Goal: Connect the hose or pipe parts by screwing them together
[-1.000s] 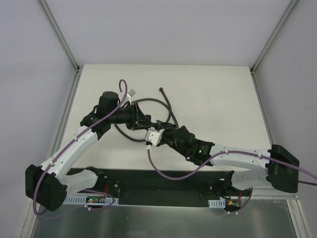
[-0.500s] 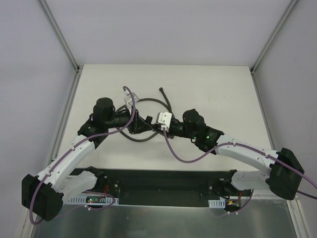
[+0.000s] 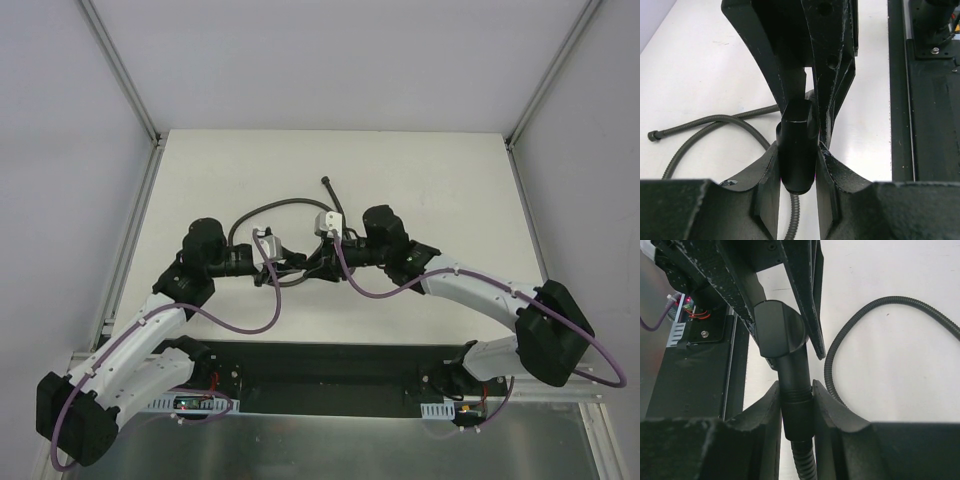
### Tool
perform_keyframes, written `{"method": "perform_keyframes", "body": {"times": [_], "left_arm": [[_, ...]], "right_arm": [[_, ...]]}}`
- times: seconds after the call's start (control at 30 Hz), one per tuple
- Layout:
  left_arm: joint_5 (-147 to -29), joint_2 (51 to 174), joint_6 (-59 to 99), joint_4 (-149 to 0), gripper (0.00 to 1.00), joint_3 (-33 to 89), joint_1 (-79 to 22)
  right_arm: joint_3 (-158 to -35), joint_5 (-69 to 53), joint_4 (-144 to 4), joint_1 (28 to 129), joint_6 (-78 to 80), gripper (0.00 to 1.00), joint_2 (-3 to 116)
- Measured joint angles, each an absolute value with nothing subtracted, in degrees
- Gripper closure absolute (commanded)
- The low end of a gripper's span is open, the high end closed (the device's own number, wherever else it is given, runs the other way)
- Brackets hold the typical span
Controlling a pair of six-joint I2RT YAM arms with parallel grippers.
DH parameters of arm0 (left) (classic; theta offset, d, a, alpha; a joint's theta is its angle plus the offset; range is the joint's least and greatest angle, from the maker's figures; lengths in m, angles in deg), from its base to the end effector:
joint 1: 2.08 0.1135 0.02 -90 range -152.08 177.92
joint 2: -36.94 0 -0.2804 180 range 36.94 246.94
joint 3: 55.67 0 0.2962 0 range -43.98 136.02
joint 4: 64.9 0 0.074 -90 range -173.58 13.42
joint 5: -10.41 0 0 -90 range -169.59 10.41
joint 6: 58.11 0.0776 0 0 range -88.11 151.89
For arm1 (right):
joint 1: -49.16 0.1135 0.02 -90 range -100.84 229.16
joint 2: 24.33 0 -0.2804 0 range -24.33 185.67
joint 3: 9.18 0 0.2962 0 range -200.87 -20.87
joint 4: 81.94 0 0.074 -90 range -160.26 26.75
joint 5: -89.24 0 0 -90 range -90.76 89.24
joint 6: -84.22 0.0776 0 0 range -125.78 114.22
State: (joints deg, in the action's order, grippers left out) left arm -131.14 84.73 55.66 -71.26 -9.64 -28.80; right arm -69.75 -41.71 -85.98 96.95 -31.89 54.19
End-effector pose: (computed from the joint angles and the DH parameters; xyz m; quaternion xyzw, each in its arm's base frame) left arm 0.1948 -0.1661 0.2948 0.5478 0.4938 -0.3436 0.5814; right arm 0.2141 0.3117 0.2651 -0.6158 0.4600 0.3791 0.5152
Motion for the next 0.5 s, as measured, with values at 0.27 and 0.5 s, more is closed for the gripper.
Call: {"method": "perform_keyframes", "body": {"times": [0.27, 0.5], "left_arm": [[-124.27, 84.29, 46.61, -67.76, 1.0, -9.88, -29.09], [-115.46, 84.35, 25.52, -69.19, 1.0, -8.04, -29.11]], "right_arm": [[-67.48, -29.93, -88.32, 97.37, -30.8, 0.3, 50.1], [-60.27, -10.19, -93.0, 104.69, -41.31, 0.14, 39.68]]}}
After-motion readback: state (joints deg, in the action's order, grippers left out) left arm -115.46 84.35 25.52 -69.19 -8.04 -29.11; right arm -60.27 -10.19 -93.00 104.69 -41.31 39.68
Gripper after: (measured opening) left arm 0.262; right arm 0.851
